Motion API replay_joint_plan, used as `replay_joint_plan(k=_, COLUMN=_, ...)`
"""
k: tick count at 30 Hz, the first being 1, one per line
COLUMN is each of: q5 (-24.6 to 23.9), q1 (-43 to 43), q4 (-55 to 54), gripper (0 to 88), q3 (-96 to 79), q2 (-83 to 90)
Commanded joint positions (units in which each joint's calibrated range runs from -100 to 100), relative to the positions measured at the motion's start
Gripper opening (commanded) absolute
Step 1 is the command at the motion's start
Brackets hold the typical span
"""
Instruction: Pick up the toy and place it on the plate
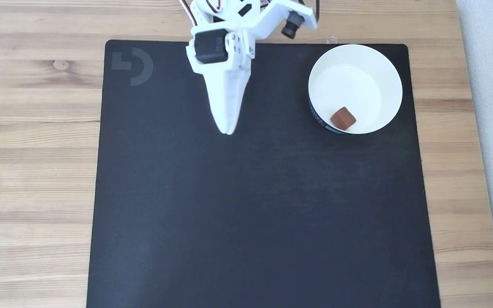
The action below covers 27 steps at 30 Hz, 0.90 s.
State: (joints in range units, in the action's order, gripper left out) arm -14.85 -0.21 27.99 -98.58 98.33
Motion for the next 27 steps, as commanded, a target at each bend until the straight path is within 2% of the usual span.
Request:
replay_joint_plan(k=1, q5=7.34, q1=-0.08, q4=5.38, gripper=2.2, q3=-0.88, q2=1.00)
replay_joint_plan(k=8, q5=16.73, q1=0.58, q4=22.48, gripper=2.5, q3=-0.88, q2=1.08)
replay_joint_plan(k=27, q5=16.78, q1=0.25, q4=24.93, gripper=2.6, q3=-0.88, q2=1.00)
